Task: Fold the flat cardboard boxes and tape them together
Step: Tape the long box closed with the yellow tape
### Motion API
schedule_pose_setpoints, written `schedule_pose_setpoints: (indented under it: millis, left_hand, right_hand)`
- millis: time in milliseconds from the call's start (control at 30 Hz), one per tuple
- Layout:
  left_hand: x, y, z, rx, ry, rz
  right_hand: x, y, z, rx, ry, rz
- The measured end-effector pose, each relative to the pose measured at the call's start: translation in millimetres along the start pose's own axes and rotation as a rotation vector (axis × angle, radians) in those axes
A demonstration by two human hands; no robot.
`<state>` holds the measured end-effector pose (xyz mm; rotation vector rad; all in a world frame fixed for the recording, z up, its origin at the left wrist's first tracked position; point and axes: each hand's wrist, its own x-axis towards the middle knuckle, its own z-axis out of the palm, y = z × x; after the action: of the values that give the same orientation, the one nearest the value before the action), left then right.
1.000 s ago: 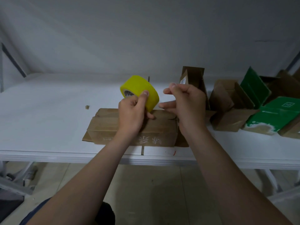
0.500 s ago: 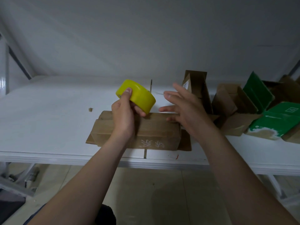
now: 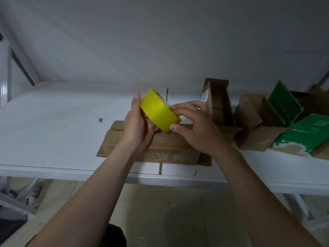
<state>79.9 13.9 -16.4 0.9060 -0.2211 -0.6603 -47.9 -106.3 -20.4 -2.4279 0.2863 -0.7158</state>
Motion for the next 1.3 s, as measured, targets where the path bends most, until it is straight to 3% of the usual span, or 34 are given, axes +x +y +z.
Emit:
schedule_pose_setpoints:
  millis: [200, 533, 900, 1033, 1167, 1300]
  left_hand:
    - [2, -2, 5, 0.138, 0.112, 0.111]
    - [-4, -3, 6, 0.188, -0.023, 0.18]
    - [-4, -6, 6, 0.288, 0.024, 0.282]
    - [-1, -9, 4, 0.239, 0.061, 0.244]
    - [-2, -7, 4, 0.163, 0.036, 0.241]
    - [-9, 3, 6, 0.135, -0.025, 0.27]
  right_hand:
    - [-3, -17, -18, 0.335, 0.037, 0.003]
    - [-7, -6, -8, 0.116, -0.075, -0.024]
    - [-8, -4, -12, 0.043, -0.127, -0.033]
    - [-8, -9, -11, 0.063, -0.073, -0.027]
    - [-5, -12, -10, 0.179, 0.037, 0.024]
    - [-2, -13, -12, 0.146, 0.091, 0.072]
